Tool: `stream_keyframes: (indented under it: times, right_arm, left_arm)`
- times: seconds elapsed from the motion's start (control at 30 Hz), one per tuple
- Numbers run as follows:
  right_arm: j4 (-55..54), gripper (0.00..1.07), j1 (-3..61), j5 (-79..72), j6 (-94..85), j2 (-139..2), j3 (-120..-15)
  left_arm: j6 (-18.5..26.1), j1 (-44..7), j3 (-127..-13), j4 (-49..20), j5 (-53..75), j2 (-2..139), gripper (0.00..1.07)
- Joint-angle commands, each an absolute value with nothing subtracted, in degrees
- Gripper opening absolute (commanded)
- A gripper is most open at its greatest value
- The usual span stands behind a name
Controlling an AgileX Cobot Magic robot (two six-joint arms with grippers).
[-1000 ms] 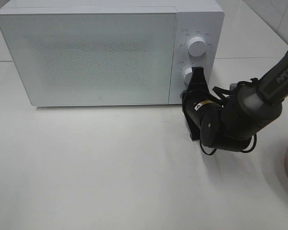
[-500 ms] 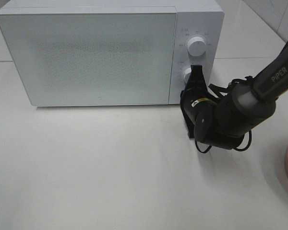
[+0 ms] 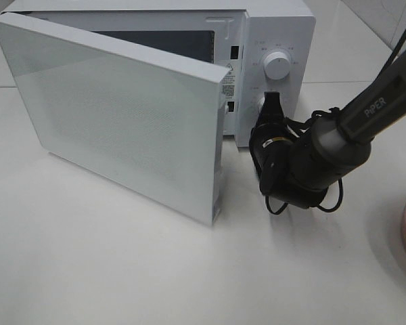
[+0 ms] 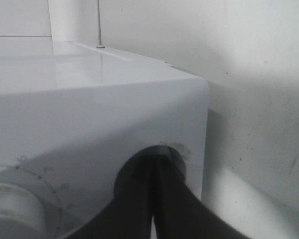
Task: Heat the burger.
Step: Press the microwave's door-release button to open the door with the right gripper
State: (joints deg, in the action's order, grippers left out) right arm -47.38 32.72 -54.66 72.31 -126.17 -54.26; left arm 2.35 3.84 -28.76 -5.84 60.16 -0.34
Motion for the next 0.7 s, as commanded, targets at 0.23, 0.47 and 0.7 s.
stream_keyframes:
  times: [0.23, 0.47, 0.7]
  right_arm:
    - [-42.23, 0.00, 31.28, -61.54, 72.36, -125.19, -57.30]
    - [-42.40, 0.00, 32.37, -55.69, 71.91, -123.87, -57.01]
    - [-42.63, 0.00, 32.37, -53.00, 70.59, -121.35, -53.06]
  left_arm:
    - [2.29, 3.90, -28.59, -6.07, 59.42, -1.43, 1.00]
    - [2.29, 3.90, -28.59, -6.07, 59.42, -1.43, 1.00]
    - [2.29, 3.90, -28.59, -6.07, 59.42, -1.43, 1.00]
